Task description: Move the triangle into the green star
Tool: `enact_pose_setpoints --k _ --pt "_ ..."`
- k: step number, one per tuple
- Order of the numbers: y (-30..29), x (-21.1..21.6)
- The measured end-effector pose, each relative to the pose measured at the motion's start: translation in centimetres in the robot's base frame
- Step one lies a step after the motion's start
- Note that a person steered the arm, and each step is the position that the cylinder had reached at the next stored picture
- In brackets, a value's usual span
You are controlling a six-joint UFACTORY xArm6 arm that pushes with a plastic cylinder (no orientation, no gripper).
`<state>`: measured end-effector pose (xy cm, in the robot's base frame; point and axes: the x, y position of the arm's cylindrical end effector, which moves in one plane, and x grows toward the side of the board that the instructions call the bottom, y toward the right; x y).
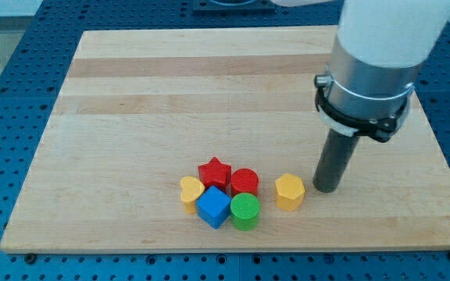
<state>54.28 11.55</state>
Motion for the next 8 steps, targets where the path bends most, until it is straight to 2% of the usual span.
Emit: enact_pose_setpoints --k 3,6,7,8 --pt "-5.1 0.1" --pt "-2.2 0.1" --pt "-1.8 -1.5" --pt "-1.8 -6.4"
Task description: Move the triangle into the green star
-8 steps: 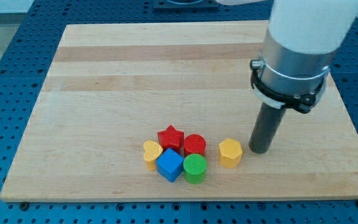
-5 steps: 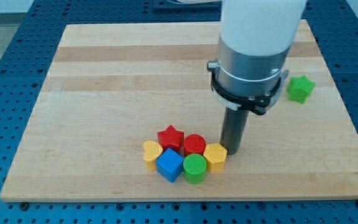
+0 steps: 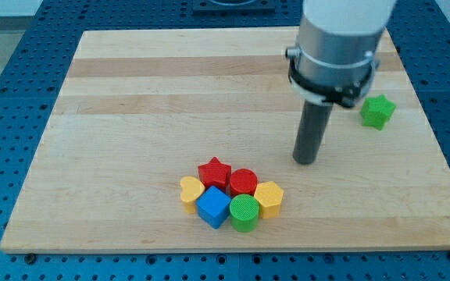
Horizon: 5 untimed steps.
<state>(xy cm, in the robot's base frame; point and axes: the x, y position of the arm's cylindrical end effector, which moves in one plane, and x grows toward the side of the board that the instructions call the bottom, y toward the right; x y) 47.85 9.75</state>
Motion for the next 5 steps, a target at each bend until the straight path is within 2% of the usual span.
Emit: enact_pose_setpoints --k 3,4,5 --pt "1.2 -21.8" --pt "6.6 -26.5" --pt "11.0 -26.5"
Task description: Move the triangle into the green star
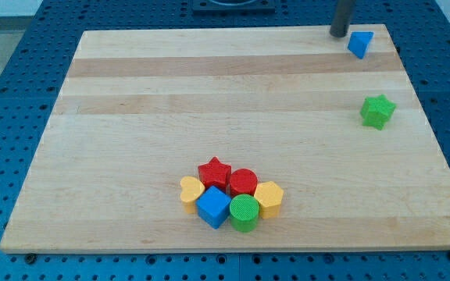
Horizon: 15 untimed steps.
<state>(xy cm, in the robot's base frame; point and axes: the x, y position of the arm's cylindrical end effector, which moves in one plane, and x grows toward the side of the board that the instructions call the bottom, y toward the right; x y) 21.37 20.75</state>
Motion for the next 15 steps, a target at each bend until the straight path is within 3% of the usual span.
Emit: enact_pose_setpoints --k 4,5,8,10,11,12,13,15 --pt "3.3 0.0" --pt "2.8 2.8" --pt "2.8 25.0" --pt "3.0 23.7" --pt "3.4 16.7" --pt "0.2 13.6" --pt "-4.3 14.4" --pt "-2.1 15.1"
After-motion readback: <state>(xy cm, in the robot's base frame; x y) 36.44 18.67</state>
